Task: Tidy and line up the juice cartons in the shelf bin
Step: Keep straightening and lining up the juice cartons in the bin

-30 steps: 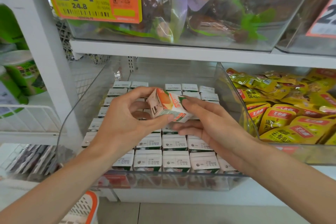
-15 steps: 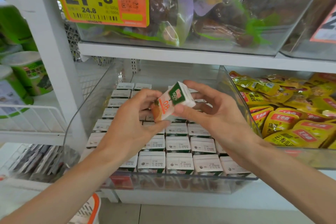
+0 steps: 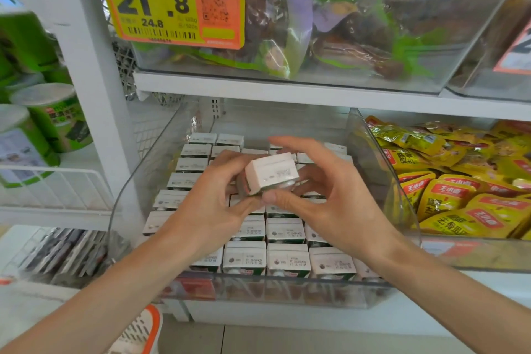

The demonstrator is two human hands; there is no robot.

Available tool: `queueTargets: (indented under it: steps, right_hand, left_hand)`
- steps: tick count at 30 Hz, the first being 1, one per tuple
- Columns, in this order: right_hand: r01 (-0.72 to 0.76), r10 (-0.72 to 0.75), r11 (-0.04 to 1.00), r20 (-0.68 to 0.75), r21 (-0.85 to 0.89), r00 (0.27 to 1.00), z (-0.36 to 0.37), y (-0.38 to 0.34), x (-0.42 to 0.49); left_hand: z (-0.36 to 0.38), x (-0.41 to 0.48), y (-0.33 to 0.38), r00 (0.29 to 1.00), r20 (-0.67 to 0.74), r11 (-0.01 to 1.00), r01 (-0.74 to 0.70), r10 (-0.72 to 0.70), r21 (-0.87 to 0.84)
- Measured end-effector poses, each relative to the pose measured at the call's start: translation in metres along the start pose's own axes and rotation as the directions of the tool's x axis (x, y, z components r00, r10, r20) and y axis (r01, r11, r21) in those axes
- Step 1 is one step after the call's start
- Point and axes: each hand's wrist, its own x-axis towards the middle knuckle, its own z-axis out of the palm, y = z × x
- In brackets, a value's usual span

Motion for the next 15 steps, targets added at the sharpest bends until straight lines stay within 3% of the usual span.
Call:
queueTargets:
  steps: [4,11,15]
  right_hand:
    - [0.002,-0.002,0.999,-0.015,-0.038,1.0,-0.002,0.003,0.004]
    - [0.005,-0.045,0.981,-0.206,-0.192,0.977,0.013,0.014,0.041]
    - [-0.012,-0.057,0.947,-0.204,-0.321,0.977,0.019,0.028,0.069]
  left_hand:
    - [-0.003,0.0,-0.002,0.999,-0.037,0.999,0.037,-0.036,0.026]
    - [-0.008,0.006,-0.016,0.968,-0.218,0.965,0.17,-0.125,0.198]
    - [-0.01,0.003,-0.019,0.973,-0.194,0.941,0.179,-0.126,0.287]
